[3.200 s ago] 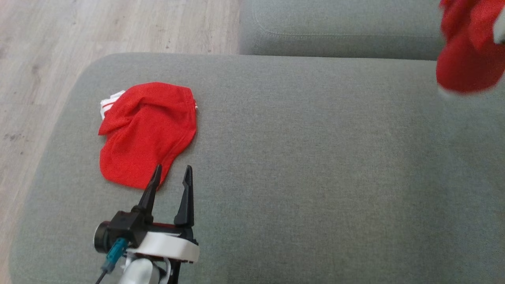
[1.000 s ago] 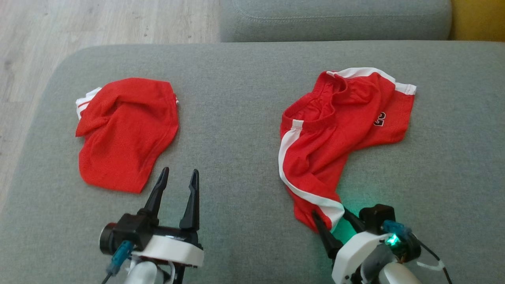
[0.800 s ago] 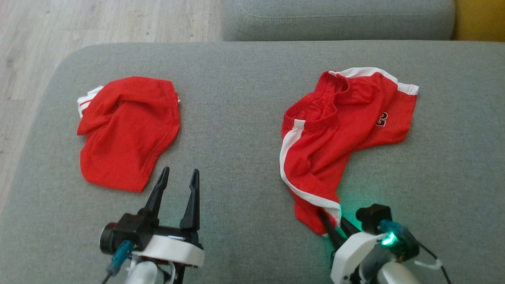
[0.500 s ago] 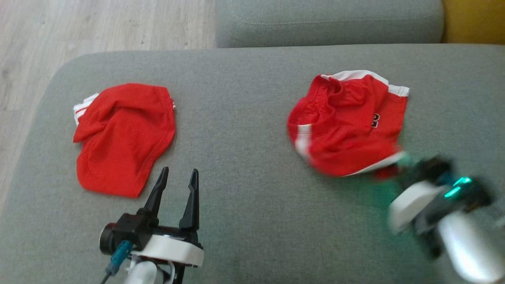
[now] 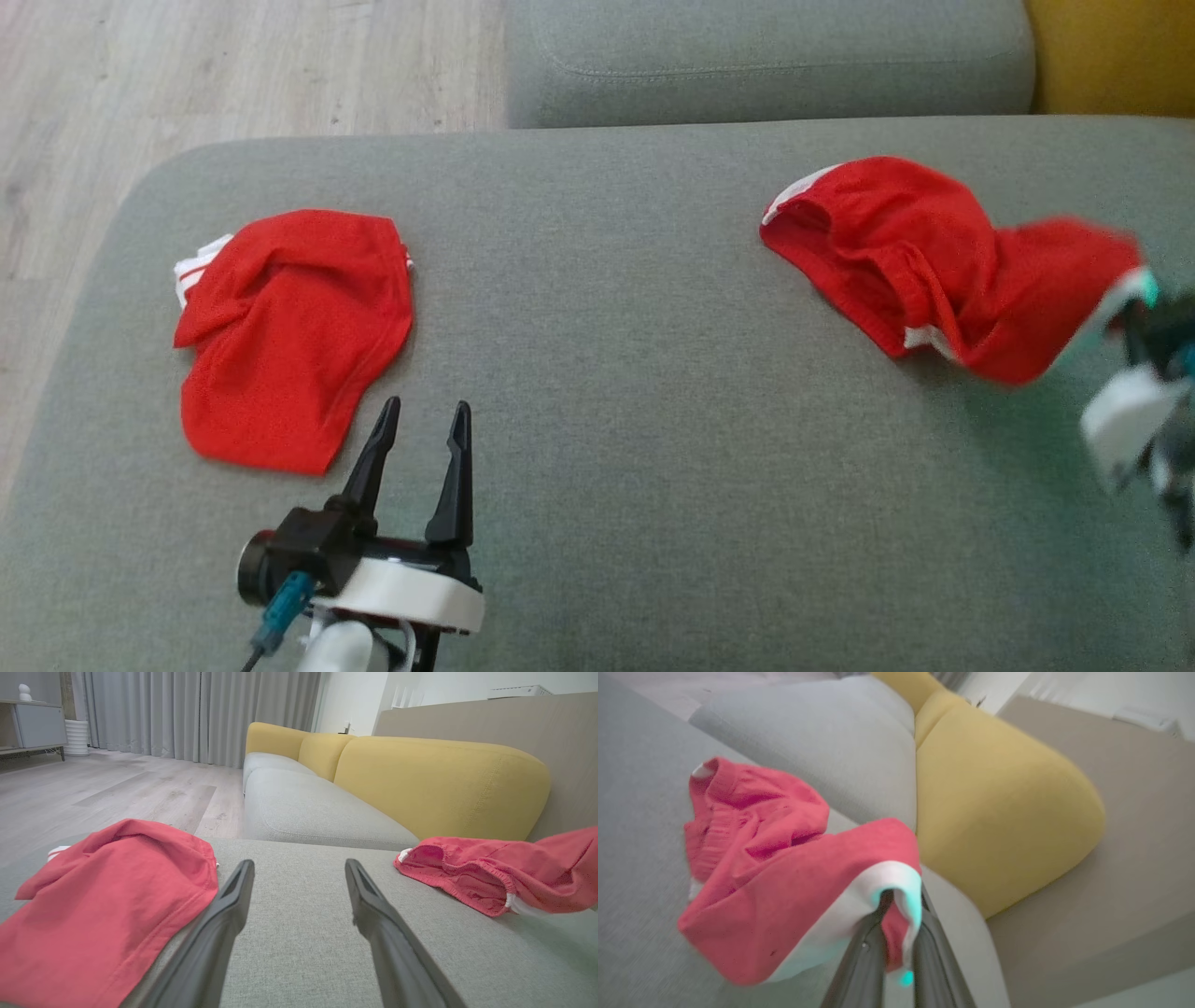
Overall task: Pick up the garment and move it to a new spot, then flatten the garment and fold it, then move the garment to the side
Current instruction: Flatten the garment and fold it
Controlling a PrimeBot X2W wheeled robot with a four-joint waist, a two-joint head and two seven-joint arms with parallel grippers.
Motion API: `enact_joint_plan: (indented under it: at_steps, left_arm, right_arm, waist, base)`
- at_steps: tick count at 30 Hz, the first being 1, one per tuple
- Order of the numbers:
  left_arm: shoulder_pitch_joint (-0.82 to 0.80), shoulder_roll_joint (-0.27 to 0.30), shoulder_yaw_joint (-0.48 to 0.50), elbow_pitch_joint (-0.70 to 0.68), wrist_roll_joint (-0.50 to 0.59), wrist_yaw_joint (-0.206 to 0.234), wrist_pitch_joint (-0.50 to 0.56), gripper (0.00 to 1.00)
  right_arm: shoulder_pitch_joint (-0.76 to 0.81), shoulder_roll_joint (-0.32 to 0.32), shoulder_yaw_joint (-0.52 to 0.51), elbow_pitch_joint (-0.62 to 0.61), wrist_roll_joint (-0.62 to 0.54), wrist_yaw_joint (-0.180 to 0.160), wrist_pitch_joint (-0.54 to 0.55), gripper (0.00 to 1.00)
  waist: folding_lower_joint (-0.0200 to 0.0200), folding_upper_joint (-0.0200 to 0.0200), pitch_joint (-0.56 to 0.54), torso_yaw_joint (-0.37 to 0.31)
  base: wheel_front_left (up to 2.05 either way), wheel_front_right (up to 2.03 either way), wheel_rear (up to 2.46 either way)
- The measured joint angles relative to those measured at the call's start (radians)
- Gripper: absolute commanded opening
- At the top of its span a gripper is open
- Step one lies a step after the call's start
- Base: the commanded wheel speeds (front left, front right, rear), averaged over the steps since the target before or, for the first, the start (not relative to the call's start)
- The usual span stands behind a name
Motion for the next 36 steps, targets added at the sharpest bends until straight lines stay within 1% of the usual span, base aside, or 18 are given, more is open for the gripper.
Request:
enact_joint_plan:
  at_steps: [3, 4, 5, 8, 10, 13, 16, 18, 22, 23, 26, 31, 34, 36]
  left_arm:
    - [0.001, 0.000, 0.000, -0.001, 0.000, 0.000, 0.000, 1.00]
    - [0.002, 0.000, 0.000, -0.001, 0.000, 0.000, 0.000, 1.00]
    - [0.002, 0.000, 0.001, -0.001, 0.000, -0.001, 0.000, 1.00]
    - [0.002, 0.000, 0.002, -0.001, 0.003, -0.001, 0.000, 1.00]
    - [0.001, 0.000, 0.002, -0.001, 0.003, -0.002, 0.000, 1.00]
    - [0.001, 0.000, 0.001, 0.000, 0.003, -0.003, 0.000, 1.00]
    - [0.000, 0.000, 0.001, 0.000, 0.004, -0.010, 0.000, 1.00]
    - [0.000, 0.000, 0.001, 0.001, 0.004, -0.010, 0.000, 1.00]
    - [-0.003, 0.000, -0.002, 0.001, 0.004, -0.010, 0.000, 1.00]
    - [-0.003, 0.000, -0.002, 0.001, 0.004, -0.010, 0.000, 1.00]
    - [-0.011, 0.000, -0.006, 0.001, 0.004, -0.011, 0.000, 1.00]
    - [-0.039, 0.000, -0.009, 0.006, 0.004, -0.011, 0.000, 1.00]
    - [-0.043, 0.000, -0.010, 0.008, 0.004, -0.012, 0.000, 1.00]
    - [-0.043, 0.000, -0.013, 0.010, 0.004, -0.019, 0.000, 1.00]
  right_arm:
    - [0.095, 0.092, -0.088, -0.001, -0.021, 0.000, 0.016, 0.00]
    - [0.124, 0.122, -0.119, -0.001, -0.034, 0.000, 0.024, 0.42]
    - [0.147, 0.146, -0.144, -0.001, -0.046, 0.000, 0.028, 1.00]
    - [0.180, 0.203, -0.193, -0.001, -0.073, 0.000, 0.026, 1.00]
    - [0.177, 0.226, -0.208, -0.015, -0.093, 0.000, 0.011, 1.00]
    - [0.172, 0.250, -0.223, -0.044, -0.115, 0.000, -0.005, 1.00]
    - [0.172, 0.269, -0.226, -0.074, -0.109, 0.000, -0.035, 1.00]
    - [0.172, 0.285, -0.204, -0.089, -0.073, 0.000, -0.066, 1.00]
    - [0.174, 0.309, -0.093, -0.094, 0.070, 0.000, -0.131, 1.00]
    - [0.174, 0.309, -0.093, -0.094, 0.070, 0.000, -0.131, 1.00]
    - [0.176, 0.316, -0.027, -0.077, 0.141, 0.000, -0.141, 1.00]
    - [0.160, 0.315, 0.005, 0.001, 0.260, 0.000, -0.126, 1.00]
    - [0.103, 0.315, 0.008, 0.071, 0.322, 0.000, -0.101, 1.00]
    - [0.053, 0.315, 0.006, 0.112, 0.327, 0.000, -0.092, 1.00]
  waist:
    - [0.0000, 0.0000, 0.003, -0.009]
    - [0.0000, 0.0000, 0.004, -0.014]
    - [0.0000, 0.0000, 0.005, -0.020]
    - [0.0000, 0.0000, 0.009, -0.040]
    - [0.0000, 0.0000, 0.011, -0.054]
    - [0.0000, 0.0000, 0.014, -0.075]
    - [0.0000, 0.0000, 0.018, -0.089]
    - [0.0000, 0.0000, 0.022, -0.094]
    - [0.0000, 0.0000, 0.030, -0.096]
    - [0.0000, 0.0000, 0.030, -0.096]
    - [0.0000, 0.0000, 0.040, -0.090]
    - [0.0000, 0.0000, 0.061, -0.066]
    - [0.0000, 0.0000, 0.074, -0.048]
    - [0.0001, 0.0000, 0.083, -0.035]
  base:
    - [0.00, 0.00, 0.00]
    - [0.00, 0.00, 0.00]
    - [0.00, 0.00, 0.00]
    - [0.00, 0.00, 0.00]
    - [0.00, 0.00, 0.00]
    - [0.00, 0.00, 0.00]
    - [0.00, 0.00, 0.00]
    - [0.00, 0.00, 0.00]
    - [0.00, 0.00, 0.00]
    - [0.00, 0.00, 0.00]
    - [0.00, 0.00, 0.00]
    - [0.00, 0.00, 0.00]
    - [0.00, 0.00, 0.00]
    - [0.00, 0.00, 0.00]
